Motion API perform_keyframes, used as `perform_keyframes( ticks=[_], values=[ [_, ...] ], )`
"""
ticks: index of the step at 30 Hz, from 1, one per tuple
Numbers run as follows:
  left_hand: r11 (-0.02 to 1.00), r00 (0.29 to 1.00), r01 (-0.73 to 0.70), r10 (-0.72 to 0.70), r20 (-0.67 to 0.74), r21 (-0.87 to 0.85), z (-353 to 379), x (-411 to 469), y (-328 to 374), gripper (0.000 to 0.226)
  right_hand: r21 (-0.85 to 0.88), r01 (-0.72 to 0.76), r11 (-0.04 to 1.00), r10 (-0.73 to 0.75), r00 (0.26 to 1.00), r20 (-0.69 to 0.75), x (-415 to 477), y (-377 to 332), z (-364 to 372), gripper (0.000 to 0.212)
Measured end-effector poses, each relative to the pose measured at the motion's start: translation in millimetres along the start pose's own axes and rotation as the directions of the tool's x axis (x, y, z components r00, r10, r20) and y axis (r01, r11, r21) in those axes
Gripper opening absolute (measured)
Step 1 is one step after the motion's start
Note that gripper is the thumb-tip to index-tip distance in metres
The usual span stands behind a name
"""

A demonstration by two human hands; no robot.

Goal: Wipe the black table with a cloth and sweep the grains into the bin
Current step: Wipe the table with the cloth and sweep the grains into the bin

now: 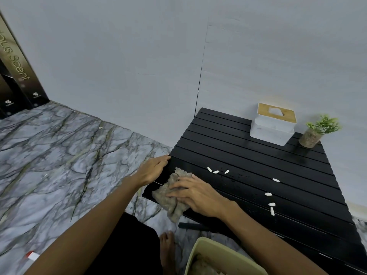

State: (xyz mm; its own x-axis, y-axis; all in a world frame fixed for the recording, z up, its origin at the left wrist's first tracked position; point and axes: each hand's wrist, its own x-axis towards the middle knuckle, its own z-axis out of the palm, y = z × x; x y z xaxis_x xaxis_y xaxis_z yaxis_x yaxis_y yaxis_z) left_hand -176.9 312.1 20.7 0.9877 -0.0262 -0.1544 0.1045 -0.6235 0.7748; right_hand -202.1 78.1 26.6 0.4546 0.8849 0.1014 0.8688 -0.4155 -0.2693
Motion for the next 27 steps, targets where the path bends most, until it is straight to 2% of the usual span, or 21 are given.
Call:
perform_keyframes(
  ticks=[4, 10, 13, 15, 18, 20, 22, 25, 27],
  values=[
    [1.0, 0.999, -0.014, 0.015, -0.031, 0.024, 4, -1, 0, 0.043, 0.063, -0.008, 0.998, 0.011, 0.999, -0.048, -30, 9, -13, 0.029],
    [0.988, 0.991, 0.024, -0.003, -0.136, 0.151, 14, -4, 4, 0.045, 0.091, -0.058, 0.994, 0.066, 0.994, -0.087, -72, 11, -23, 0.034],
    [0.973, 0.985, 0.029, 0.011, -0.172, 0.228, 19, -6, 8, 0.045, 0.178, -0.094, 0.979, 0.11, 0.991, -0.078, -83, 18, -29, 0.029],
    [0.957, 0.978, 0.006, 0.055, -0.202, 0.289, 23, -5, 8, 0.048, 0.296, -0.134, 0.946, 0.188, 0.969, -0.161, -80, 26, -40, 0.023],
    [0.953, 0.955, -0.046, 0.13, -0.266, 0.3, 27, -2, 9, 0.049, 0.404, -0.185, 0.896, 0.325, 0.892, -0.314, -56, 40, -61, 0.02],
    [0.971, 0.944, -0.042, 0.116, -0.31, 0.236, 25, 0, 9, 0.043, 0.363, -0.219, 0.906, 0.354, 0.861, -0.364, -29, 48, -69, 0.02],
    [0.986, 0.939, -0.025, 0.079, -0.335, 0.163, 22, 5, 9, 0.043, 0.264, -0.253, 0.931, 0.339, 0.869, -0.36, 0, 56, -67, 0.021],
    [0.993, 0.94, -0.016, 0.056, -0.337, 0.12, 20, 9, 5, 0.043, 0.118, -0.319, 0.94, 0.34, 0.901, -0.27, 35, 70, -60, 0.026],
    [0.992, 0.94, -0.021, 0.061, -0.334, 0.122, 22, 8, 5, 0.043, 0.051, -0.379, 0.924, 0.383, 0.911, -0.151, 47, 81, -58, 0.028]
  ],
)
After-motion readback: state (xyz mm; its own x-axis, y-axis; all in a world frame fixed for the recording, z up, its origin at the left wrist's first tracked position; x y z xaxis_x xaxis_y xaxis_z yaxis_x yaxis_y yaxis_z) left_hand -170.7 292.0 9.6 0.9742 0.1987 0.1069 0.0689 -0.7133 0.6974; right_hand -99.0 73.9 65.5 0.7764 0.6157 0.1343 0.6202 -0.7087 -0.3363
